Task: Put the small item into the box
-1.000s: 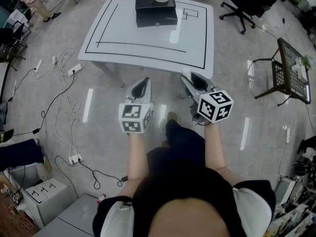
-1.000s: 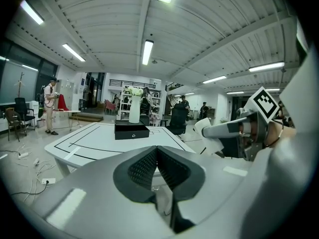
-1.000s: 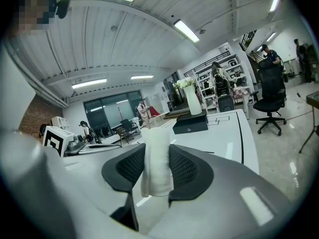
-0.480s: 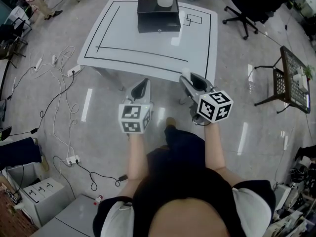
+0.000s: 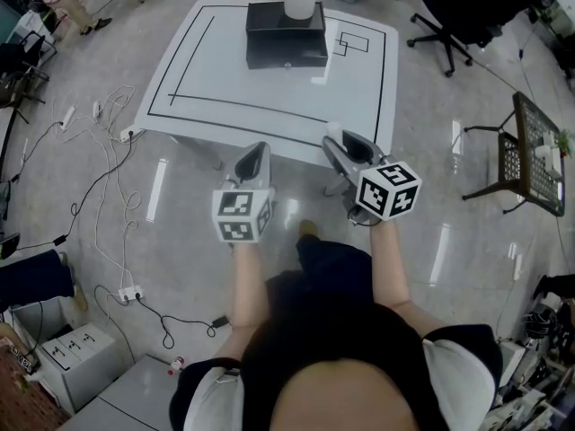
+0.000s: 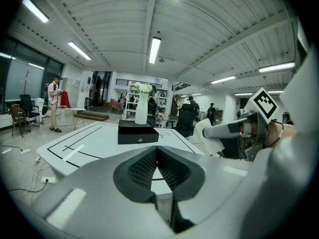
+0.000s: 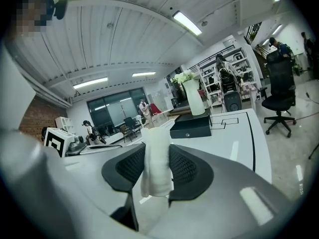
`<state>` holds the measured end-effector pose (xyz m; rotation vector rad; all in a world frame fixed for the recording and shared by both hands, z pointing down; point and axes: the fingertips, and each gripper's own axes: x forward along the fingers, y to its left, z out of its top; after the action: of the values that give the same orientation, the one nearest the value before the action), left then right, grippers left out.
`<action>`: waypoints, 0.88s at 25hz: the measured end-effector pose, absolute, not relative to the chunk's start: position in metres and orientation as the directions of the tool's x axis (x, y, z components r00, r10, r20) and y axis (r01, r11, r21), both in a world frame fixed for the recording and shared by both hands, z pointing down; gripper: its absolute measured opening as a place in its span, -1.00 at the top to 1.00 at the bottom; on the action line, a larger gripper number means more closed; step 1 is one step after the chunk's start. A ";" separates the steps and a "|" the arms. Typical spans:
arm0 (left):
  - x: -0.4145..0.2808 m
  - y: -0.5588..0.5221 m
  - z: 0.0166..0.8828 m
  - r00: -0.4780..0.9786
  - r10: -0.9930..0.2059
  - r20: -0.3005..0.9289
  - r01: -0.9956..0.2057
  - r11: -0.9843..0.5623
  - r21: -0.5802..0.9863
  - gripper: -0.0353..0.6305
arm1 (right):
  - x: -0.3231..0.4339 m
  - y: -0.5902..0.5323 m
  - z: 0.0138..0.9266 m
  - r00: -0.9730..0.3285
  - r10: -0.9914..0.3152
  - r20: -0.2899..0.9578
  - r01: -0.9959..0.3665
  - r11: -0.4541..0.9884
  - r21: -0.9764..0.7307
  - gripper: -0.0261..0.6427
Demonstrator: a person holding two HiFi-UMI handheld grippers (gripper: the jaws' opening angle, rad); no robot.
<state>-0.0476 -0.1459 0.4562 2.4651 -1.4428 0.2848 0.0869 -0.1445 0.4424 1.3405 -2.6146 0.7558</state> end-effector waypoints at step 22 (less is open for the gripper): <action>-0.029 -0.205 0.459 0.449 -0.843 0.297 -0.893 -0.437 0.109 0.87 | 0.096 -0.210 0.451 -0.653 -0.690 0.312 -0.753 0.546 -0.366 0.50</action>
<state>-0.0291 -0.2047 0.4587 2.4525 -1.5013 0.2899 0.0964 -0.2096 0.4511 1.2416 -2.6453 0.7229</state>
